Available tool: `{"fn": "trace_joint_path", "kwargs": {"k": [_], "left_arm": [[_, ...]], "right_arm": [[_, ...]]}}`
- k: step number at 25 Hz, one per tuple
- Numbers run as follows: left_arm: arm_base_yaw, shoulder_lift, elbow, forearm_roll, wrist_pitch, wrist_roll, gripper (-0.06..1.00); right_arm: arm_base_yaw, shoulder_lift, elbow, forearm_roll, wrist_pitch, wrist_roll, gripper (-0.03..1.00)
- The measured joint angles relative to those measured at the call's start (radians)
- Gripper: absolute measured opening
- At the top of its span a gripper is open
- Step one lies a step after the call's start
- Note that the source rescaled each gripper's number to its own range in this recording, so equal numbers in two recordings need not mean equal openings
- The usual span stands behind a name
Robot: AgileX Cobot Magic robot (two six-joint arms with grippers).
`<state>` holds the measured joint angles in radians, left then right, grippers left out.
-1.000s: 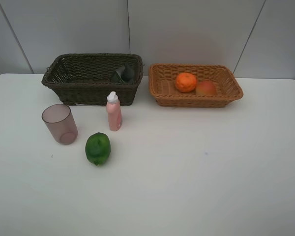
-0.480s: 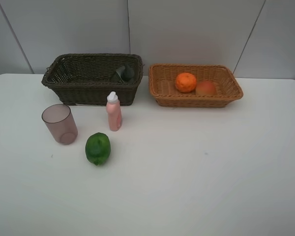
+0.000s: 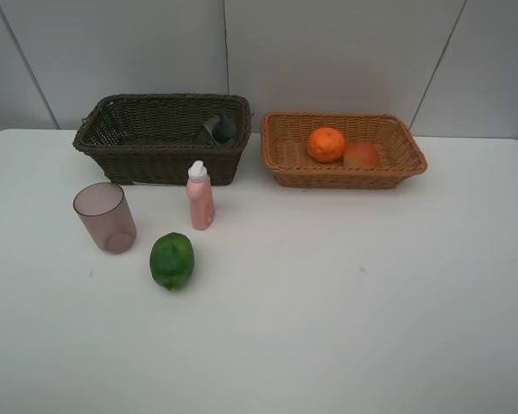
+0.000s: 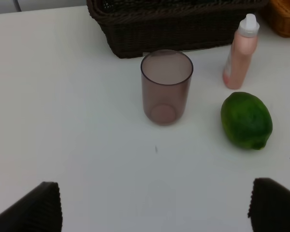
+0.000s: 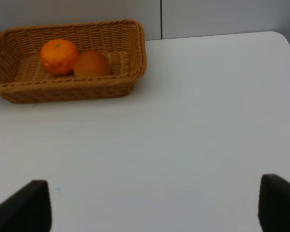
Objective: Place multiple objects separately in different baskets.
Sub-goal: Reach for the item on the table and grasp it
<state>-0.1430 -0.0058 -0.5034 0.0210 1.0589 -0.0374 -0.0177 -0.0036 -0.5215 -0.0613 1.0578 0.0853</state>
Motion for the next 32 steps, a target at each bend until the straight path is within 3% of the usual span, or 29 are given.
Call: {"fn": "trace_joint_path", "kwargs": {"k": [32], "left_arm": [[0.000,0.000,0.000,0.001,0.000,0.000,1.00]], "right_arm": [[0.000,0.000,0.000,0.000,0.000,0.000,0.88]]}}
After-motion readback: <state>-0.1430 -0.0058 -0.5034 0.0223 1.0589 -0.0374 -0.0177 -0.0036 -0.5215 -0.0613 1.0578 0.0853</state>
